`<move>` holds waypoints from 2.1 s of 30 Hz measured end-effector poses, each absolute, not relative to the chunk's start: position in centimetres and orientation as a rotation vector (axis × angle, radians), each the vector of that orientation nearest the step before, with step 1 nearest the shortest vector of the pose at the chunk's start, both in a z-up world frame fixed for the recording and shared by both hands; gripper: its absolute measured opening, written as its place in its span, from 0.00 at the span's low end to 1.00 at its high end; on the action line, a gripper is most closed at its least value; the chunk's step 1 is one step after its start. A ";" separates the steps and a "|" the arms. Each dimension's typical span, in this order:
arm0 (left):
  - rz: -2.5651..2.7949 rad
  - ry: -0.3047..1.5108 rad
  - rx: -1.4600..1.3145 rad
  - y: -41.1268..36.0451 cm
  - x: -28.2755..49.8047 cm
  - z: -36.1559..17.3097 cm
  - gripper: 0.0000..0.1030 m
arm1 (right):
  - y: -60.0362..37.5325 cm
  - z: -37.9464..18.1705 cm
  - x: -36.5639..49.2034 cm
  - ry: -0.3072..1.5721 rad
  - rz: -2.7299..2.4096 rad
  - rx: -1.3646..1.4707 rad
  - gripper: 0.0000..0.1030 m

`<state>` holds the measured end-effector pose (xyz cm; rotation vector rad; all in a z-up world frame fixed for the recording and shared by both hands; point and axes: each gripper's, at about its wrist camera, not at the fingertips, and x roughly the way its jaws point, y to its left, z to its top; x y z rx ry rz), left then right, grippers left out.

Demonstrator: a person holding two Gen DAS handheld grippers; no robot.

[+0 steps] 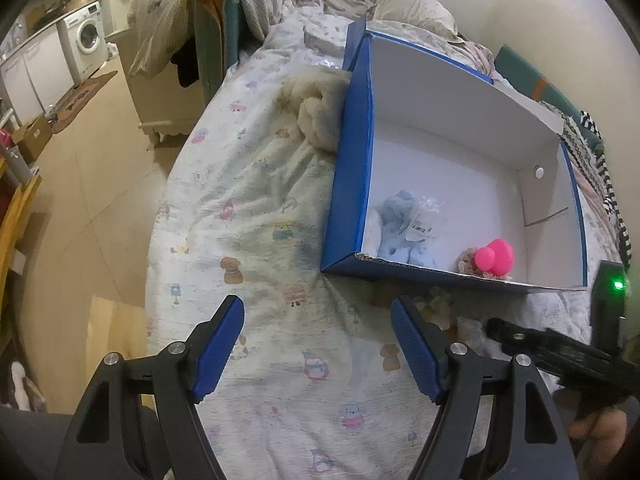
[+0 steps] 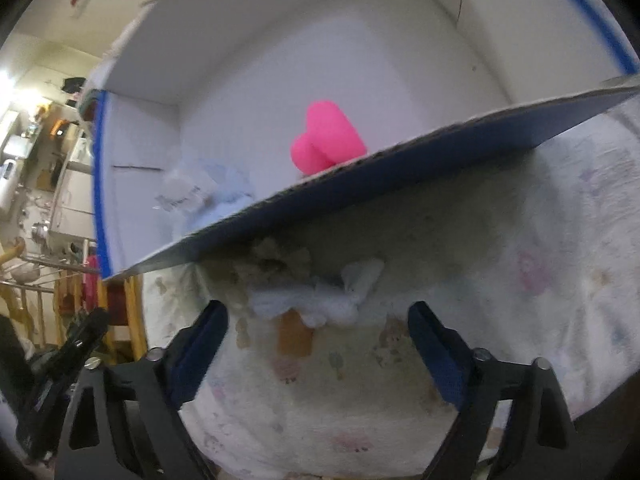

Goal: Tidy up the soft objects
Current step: 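Grasp the white cloth with the right gripper while the left gripper reaches the tan item, then grasp the tan item with the left gripper while the right gripper carries the white cloth over the box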

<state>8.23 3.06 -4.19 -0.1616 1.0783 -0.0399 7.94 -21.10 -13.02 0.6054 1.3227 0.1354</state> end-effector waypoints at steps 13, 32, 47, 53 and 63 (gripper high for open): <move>-0.060 1.117 -0.133 2.4 8.2 -5.5 0.71 | -19.8 -14.9 9.1 1.383 0.121 0.492 0.25; -0.171 1.205 -0.069 -5.4 8.7 -7.7 0.71 | -25.0 -8.2 3.6 1.161 0.118 0.547 0.25; -0.283 1.376 0.052 -13.7 10.3 -14.0 0.12 | -27.8 -7.2 3.1 1.101 0.091 0.620 0.25; -0.296 1.381 0.046 -13.6 11.1 -14.0 0.07 | -28.1 -7.3 3.1 1.109 0.089 0.622 0.25; -0.305 1.367 0.003 -9.0 9.9 -12.4 0.07 | -26.9 -7.0 3.5 1.109 0.114 0.595 0.25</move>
